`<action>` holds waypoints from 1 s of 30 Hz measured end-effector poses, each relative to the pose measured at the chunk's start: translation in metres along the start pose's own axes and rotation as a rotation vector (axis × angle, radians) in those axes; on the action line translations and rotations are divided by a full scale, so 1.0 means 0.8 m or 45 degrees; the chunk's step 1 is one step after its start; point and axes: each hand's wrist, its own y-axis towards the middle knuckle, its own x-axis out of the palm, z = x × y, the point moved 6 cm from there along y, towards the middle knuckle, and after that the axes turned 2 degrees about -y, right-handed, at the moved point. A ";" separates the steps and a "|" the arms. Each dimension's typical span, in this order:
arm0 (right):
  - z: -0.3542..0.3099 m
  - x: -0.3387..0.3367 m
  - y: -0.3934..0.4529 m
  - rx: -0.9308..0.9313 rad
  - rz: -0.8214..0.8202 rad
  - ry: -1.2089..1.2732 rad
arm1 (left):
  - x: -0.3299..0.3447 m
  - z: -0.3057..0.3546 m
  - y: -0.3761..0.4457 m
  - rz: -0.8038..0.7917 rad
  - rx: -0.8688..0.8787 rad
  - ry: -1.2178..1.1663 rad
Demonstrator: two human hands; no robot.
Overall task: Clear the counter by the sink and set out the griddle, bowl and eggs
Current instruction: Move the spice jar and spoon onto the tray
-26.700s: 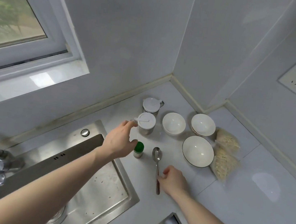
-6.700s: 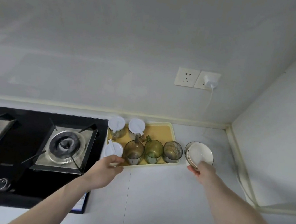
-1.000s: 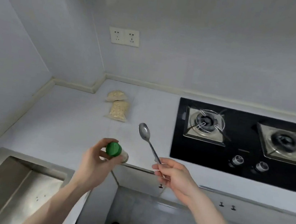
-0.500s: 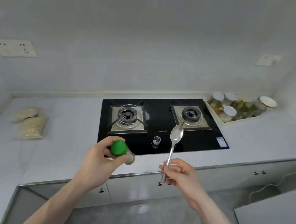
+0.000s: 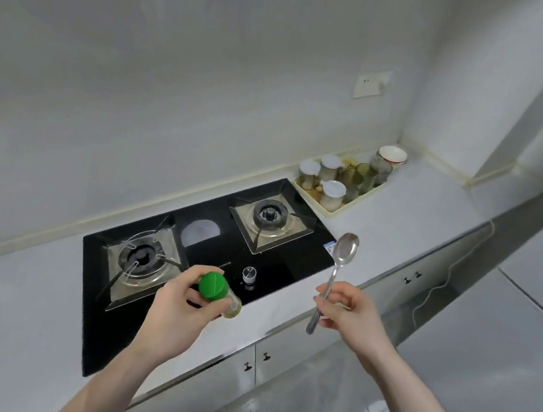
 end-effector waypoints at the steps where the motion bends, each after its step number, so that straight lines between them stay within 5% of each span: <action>1: -0.003 -0.010 0.007 0.003 0.029 -0.001 | 0.009 0.006 0.014 -0.022 0.020 -0.004; 17: -0.050 -0.202 0.152 -0.089 0.450 0.040 | 0.186 0.125 0.219 -0.353 0.216 0.040; 30: -0.093 -0.368 0.422 -0.058 0.304 -0.340 | 0.325 0.178 0.352 -0.063 0.088 0.071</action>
